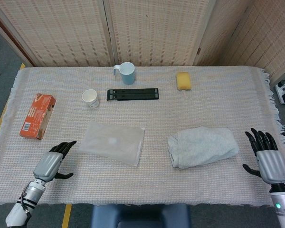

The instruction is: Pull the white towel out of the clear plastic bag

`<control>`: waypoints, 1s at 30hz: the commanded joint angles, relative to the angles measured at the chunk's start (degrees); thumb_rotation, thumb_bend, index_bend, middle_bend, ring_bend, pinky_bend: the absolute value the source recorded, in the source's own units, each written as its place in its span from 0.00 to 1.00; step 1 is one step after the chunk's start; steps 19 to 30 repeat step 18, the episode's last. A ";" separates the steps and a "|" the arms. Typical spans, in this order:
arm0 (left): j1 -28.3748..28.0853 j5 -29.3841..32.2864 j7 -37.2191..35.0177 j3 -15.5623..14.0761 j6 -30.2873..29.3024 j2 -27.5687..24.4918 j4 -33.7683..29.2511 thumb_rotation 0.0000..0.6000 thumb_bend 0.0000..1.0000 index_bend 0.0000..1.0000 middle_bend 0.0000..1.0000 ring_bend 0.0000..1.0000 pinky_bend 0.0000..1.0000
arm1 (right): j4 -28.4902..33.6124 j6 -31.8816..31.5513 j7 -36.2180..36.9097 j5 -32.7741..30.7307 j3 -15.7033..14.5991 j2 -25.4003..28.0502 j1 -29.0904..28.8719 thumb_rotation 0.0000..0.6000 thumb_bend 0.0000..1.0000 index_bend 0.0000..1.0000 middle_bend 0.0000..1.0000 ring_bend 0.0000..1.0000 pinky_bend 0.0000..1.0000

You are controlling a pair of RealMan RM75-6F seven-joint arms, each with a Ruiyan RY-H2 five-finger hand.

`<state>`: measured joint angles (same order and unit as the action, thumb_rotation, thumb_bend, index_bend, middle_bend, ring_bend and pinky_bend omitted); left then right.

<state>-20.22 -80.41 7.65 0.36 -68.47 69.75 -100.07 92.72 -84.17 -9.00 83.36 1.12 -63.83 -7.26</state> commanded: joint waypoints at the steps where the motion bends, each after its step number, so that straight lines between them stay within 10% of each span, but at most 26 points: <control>1: 4.74 -5.46 -3.94 -2.01 -8.46 0.66 5.50 1.00 0.13 0.07 0.18 0.12 0.21 | 1.72 -4.82 -3.75 1.14 -0.85 -0.28 3.26 1.00 0.08 0.00 0.00 0.00 0.00; 10: 9.83 -8.39 -8.93 -0.92 -18.91 5.22 17.49 1.00 0.13 0.09 0.16 0.08 0.17 | 1.23 -3.76 -1.53 0.47 -0.02 0.21 3.71 1.00 0.08 0.00 0.00 0.00 0.00; 30: 9.93 -7.62 -7.94 -0.08 -17.89 5.76 19.17 1.00 0.13 0.09 0.16 0.08 0.17 | -1.07 -3.54 3.48 3.43 0.14 0.38 3.28 1.00 0.08 0.00 0.00 0.00 0.00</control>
